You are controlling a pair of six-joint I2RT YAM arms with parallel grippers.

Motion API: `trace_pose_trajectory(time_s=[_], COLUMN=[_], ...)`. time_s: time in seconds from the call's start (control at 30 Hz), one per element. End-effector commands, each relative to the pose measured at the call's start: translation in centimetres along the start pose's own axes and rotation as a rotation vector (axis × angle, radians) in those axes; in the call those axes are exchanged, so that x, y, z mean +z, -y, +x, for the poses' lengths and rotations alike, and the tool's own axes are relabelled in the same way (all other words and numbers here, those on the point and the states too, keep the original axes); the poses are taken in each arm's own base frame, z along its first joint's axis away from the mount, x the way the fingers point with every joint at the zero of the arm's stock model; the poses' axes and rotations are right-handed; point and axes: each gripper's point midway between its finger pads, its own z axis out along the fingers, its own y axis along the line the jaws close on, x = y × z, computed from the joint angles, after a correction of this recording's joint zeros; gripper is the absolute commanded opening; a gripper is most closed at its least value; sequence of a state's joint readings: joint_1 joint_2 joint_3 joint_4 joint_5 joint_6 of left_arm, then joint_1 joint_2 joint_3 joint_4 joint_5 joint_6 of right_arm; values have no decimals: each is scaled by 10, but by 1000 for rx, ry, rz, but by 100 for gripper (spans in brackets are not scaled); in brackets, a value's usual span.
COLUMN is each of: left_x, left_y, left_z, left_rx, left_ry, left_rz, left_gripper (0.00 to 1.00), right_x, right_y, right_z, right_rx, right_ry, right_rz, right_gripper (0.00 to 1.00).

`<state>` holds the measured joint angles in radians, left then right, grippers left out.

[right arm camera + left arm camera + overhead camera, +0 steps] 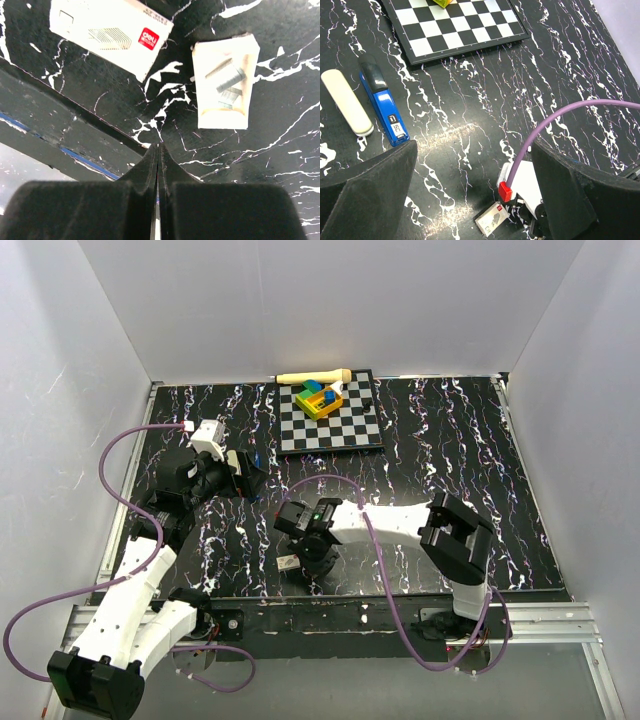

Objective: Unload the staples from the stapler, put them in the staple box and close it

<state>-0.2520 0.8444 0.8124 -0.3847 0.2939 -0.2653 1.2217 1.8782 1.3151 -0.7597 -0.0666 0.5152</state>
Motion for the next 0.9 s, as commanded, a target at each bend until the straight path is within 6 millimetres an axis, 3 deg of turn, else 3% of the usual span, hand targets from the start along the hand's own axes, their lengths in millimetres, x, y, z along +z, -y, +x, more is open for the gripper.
trace_pose_trajectory(time_s=[0.0, 0.5, 0.7, 0.87], left_x=[-1, -2, -2, -3], left_y=[-1, -1, -1, 0], left_z=[-3, -4, -4, -5], left_rx=[9, 12, 11, 15], left_ry=[11, 15, 15, 19], left_rz=[-10, -12, -14, -11], left_gripper=[98, 98, 98, 98], right_x=[-5, 6, 3, 0], right_y=[-4, 28, 50, 54], right_z=[-20, -25, -31, -32], right_rx=[-18, 131, 214, 234], right_ry=[53, 25, 57, 74], right_rz=[13, 73, 126, 127], right_gripper=[1, 1, 1, 1])
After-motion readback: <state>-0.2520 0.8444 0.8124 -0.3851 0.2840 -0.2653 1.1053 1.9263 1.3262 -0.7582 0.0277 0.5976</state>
